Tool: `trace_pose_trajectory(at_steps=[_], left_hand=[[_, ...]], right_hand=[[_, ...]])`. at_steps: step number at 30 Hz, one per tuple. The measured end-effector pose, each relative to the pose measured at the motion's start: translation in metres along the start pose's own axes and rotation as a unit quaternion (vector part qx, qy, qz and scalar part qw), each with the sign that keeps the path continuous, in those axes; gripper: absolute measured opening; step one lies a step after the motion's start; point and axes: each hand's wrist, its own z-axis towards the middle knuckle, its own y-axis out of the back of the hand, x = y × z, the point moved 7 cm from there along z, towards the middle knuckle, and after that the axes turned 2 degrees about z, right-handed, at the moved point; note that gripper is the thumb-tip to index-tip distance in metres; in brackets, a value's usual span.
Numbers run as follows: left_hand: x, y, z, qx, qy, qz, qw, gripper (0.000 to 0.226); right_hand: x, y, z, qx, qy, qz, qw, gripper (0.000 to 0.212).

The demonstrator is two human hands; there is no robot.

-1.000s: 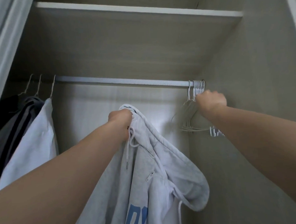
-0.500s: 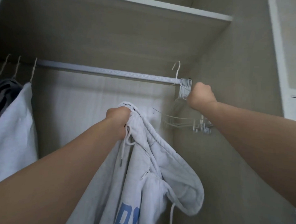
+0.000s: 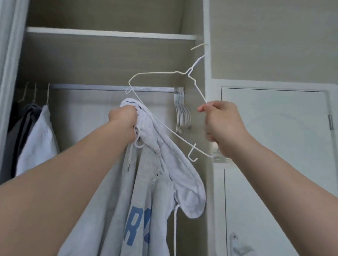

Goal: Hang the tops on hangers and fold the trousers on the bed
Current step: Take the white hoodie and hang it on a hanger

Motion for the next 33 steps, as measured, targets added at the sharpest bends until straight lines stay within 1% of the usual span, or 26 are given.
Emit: trace_pose_trajectory(at_steps=[1, 2, 4, 5, 7, 9, 10, 11, 12, 13, 14, 15, 16, 17, 19, 20, 22, 23, 25, 27, 30, 33], left_hand=[[-0.002, -0.001, -0.017, 0.004, -0.015, -0.016, 1.000, 0.012], [-0.002, -0.002, -0.036, 0.019, -0.014, -0.020, 1.000, 0.015], [0.003, 0.001, -0.069, 0.028, -0.014, -0.004, 0.999, 0.018], [0.008, 0.004, -0.083, 0.018, -0.022, 0.014, 1.000, 0.019], [0.013, 0.011, -0.112, -0.008, -0.043, 0.115, 0.992, 0.017], [0.023, 0.019, -0.135, -0.013, -0.060, 0.143, 0.988, 0.018], [0.033, 0.022, -0.147, -0.005, -0.045, 0.140, 0.989, 0.021], [0.044, 0.027, -0.157, 0.005, -0.029, 0.168, 0.985, 0.024], [0.056, 0.031, -0.174, 0.009, -0.002, 0.170, 0.985, 0.024], [0.070, 0.032, -0.184, 0.024, 0.018, 0.153, 0.988, 0.024], [0.085, 0.038, -0.195, 0.017, 0.032, 0.132, 0.991, 0.027], [0.102, 0.044, -0.207, 0.013, 0.064, 0.125, 0.990, 0.029], [0.118, 0.048, -0.221, 0.018, 0.083, 0.137, 0.987, 0.030], [0.134, 0.054, -0.230, 0.023, 0.097, 0.162, 0.982, 0.027], [0.165, 0.066, -0.247, 0.041, 0.126, 0.218, 0.967, 0.021], [0.179, 0.073, -0.259, 0.047, 0.140, 0.240, 0.959, 0.019], [0.209, 0.087, -0.280, 0.045, 0.179, 0.247, 0.951, 0.016], [0.224, 0.093, -0.292, 0.045, 0.196, 0.248, 0.948, 0.017], [0.251, 0.104, -0.314, 0.046, 0.229, 0.250, 0.940, 0.016], [0.274, 0.116, -0.336, 0.044, 0.262, 0.262, 0.928, 0.014], [0.303, 0.130, -0.369, 0.045, 0.302, 0.287, 0.908, 0.014], [0.328, 0.142, -0.394, 0.054, 0.332, 0.341, 0.878, 0.016]], right_hand=[[0.004, 0.019, -0.019, 0.007, -0.009, 0.019, 1.000, 0.029], [0.007, 0.039, -0.038, 0.009, -0.018, 0.033, 0.999, 0.029], [0.010, 0.077, -0.075, 0.011, -0.039, 0.052, 0.998, 0.028], [0.010, 0.094, -0.093, 0.014, -0.049, 0.057, 0.997, 0.027], [0.008, 0.128, -0.126, 0.018, -0.065, 0.076, 0.995, 0.026], [0.004, 0.161, -0.159, 0.016, -0.081, 0.105, 0.991, 0.026], [0.000, 0.177, -0.175, 0.015, -0.087, 0.120, 0.989, 0.025], [-0.003, 0.192, -0.190, 0.012, -0.093, 0.136, 0.986, 0.025], [-0.008, 0.208, -0.206, 0.009, -0.098, 0.151, 0.984, 0.025], [-0.014, 0.222, -0.222, 0.009, -0.104, 0.163, 0.981, 0.025], [-0.021, 0.235, -0.237, 0.013, -0.111, 0.172, 0.979, 0.024], [-0.029, 0.246, -0.252, 0.019, -0.120, 0.175, 0.977, 0.020], [-0.038, 0.255, -0.264, 0.026, -0.136, 0.174, 0.975, 0.014], [-0.049, 0.262, -0.274, 0.031, -0.159, 0.170, 0.972, 0.015], [-0.077, 0.273, -0.284, 0.034, -0.226, 0.138, 0.964, 0.032], [-0.091, 0.276, -0.287, 0.036, -0.266, 0.109, 0.957, 0.035], [-0.118, 0.282, -0.296, 0.043, -0.333, 0.033, 0.941, 0.031], [-0.130, 0.287, -0.303, 0.041, -0.351, -0.001, 0.935, 0.030], [-0.144, 0.300, -0.324, 0.035, -0.358, -0.028, 0.933, 0.029], [-0.144, 0.312, -0.352, 0.045, -0.344, -0.014, 0.938, 0.026], [-0.125, 0.332, -0.400, 0.064, -0.308, 0.038, 0.948, 0.024], [-0.099, 0.347, -0.453, 0.107, -0.271, 0.033, 0.956, 0.031]])
